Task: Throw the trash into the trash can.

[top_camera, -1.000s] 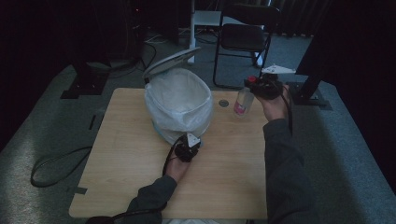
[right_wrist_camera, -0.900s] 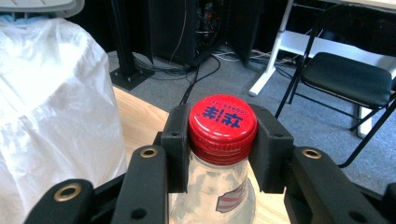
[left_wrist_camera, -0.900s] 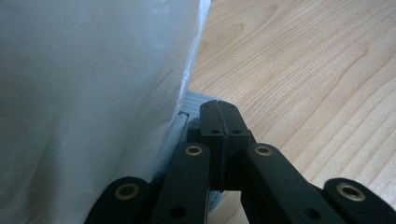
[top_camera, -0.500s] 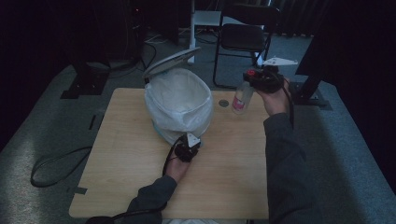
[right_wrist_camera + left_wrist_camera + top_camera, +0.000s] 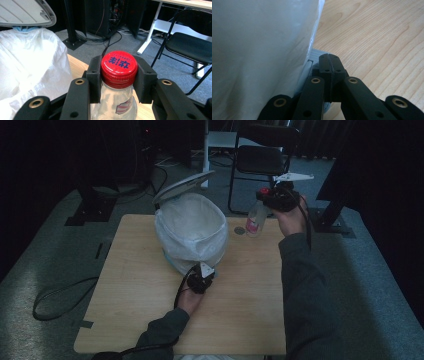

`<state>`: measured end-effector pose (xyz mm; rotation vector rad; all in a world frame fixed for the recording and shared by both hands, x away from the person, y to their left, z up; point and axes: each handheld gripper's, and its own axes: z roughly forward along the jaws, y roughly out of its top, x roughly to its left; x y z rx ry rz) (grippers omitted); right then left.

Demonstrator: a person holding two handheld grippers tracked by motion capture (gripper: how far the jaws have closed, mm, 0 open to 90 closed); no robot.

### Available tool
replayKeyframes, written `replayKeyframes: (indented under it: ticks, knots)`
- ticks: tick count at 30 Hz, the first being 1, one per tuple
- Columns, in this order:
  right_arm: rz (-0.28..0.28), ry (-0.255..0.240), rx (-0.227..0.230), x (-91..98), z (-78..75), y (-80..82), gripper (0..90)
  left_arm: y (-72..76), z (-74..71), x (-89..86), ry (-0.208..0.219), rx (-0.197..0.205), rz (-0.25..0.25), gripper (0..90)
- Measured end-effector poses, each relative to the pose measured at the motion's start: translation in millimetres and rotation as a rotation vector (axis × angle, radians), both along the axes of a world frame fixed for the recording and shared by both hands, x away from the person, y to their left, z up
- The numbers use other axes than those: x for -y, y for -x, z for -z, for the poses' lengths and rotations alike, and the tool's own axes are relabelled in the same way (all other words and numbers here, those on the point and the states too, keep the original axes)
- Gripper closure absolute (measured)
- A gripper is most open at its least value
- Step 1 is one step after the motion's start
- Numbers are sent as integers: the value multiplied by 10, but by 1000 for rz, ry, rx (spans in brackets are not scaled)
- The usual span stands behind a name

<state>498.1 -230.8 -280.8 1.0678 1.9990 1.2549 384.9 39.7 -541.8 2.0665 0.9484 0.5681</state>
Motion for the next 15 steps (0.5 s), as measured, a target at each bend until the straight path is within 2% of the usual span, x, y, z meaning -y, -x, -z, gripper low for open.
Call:
replayKeyframes:
  ticks: [3,4,8,15]
  knots:
    - [-2,2,-4,-16,-61,-30,623,-1,-3,-6,-8,-1,4,900]
    - [0,2,-5,-16,-72,-33,623,-1,1,1,5,-1,-1,900]
    - [0,-4,-18,-20,-170,-67,623,0,2,3,6,0,-1,900]
    - [5,13,-4,-65,-337,-73,623,1,1,3,6,-1,-1,900]
